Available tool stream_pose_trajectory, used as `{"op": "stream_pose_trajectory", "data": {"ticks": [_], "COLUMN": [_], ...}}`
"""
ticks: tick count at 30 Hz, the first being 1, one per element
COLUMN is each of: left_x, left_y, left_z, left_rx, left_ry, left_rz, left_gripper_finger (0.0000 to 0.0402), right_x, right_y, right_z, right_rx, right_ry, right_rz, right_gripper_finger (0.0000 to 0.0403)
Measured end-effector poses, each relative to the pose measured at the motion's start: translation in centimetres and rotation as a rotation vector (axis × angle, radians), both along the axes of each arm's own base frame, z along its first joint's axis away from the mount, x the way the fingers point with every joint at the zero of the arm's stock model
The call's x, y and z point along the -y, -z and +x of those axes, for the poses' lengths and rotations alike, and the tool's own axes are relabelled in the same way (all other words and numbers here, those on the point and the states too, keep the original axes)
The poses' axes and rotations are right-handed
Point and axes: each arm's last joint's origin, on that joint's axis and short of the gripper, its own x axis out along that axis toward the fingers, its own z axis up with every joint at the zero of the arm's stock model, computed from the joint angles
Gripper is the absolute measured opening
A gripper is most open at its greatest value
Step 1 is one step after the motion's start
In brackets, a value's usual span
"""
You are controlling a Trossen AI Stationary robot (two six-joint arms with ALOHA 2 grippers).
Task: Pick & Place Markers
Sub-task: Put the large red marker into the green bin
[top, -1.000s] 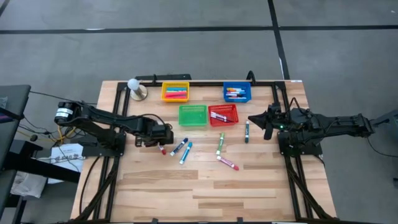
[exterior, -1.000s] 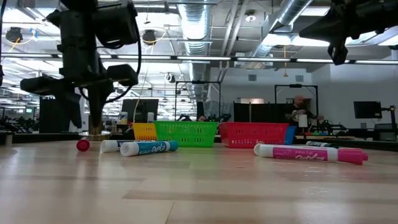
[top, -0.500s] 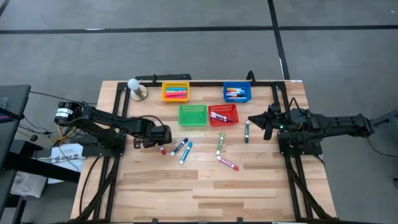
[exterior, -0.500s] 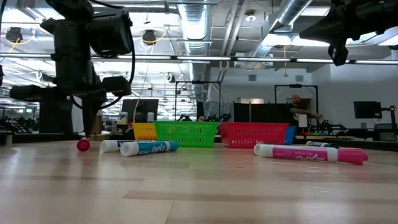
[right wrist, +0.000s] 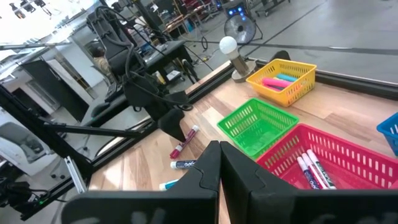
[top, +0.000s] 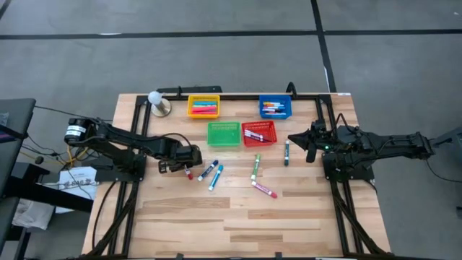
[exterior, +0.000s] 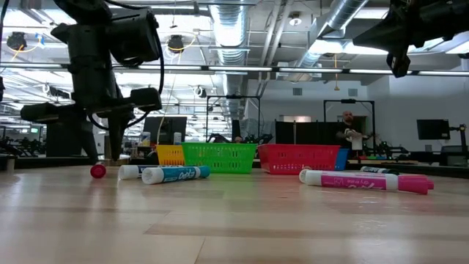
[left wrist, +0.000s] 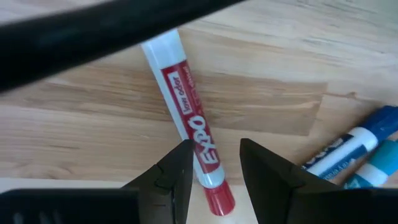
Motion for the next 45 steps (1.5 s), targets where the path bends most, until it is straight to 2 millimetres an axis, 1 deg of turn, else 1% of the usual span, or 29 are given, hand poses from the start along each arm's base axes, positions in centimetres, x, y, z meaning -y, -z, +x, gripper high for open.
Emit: {"op": "stream_pose_trajectory", "data": {"ticks": [6, 12, 15, 21, 26, 28, 31, 35, 38, 42, 45], "left_x": [0.0, 0.0, 0.0, -0.1, -0.2, -0.3, -0.3, -0.4, -0.6, -0.9, -0.9], "left_y": [1.7, 2.8, 2.8, 2.5, 2.0, 1.7, 0.5, -1.7, -4.0, -7.4, -9.5], "left_z": [0.4, 0.8, 0.8, 0.8, 0.6, 0.4, 0.3, 0.0, -0.1, -0.1, 0.0], "left_rx": [-0.076, -0.124, -0.128, -0.101, -0.085, -0.084, -0.024, 0.092, 0.234, 0.435, 0.542], "left_ry": [0.000, 0.006, 0.038, 0.076, 0.109, 0.136, 0.204, 0.289, 0.366, 0.486, 0.565], "left_rz": [0.003, 0.006, 0.016, 0.073, 0.131, 0.151, 0.173, 0.246, 0.375, 0.604, 0.770], "left_gripper_finger": [0.0131, 0.0130, 0.0118, 0.0066, 0.0063, 0.0071, 0.0078, 0.0067, 0.0065, 0.0072, 0.0070], "right_x": [0.0, 0.0, 0.0, 0.0, 0.0, 0.0, 0.0, 0.0, 0.0, 0.0, 0.0], "right_y": [0.0, 0.0, 0.0, 0.0, 0.0, 0.0, 0.0, 0.0, 0.0, 0.0, 0.0], "right_z": [0.0, 0.0, 0.0, 0.0, 0.0, 0.0, 0.0, 0.0, 0.0, 0.0, 0.0], "right_rx": [0.000, 0.000, 0.000, 0.000, 0.000, 0.000, 0.000, -0.001, -0.001, -0.003, -0.004], "right_ry": [0.000, 0.000, 0.001, 0.001, 0.000, 0.001, 0.001, 0.001, 0.001, 0.002, 0.003], "right_rz": [0.000, 0.000, 0.000, 0.000, 0.000, 0.000, 0.000, 0.000, 0.000, 0.000, -0.001], "right_gripper_finger": [0.0000, 0.0000, 0.0000, 0.0000, 0.0000, 0.0000, 0.0000, 0.0000, 0.0000, 0.0000, 0.0000]}}
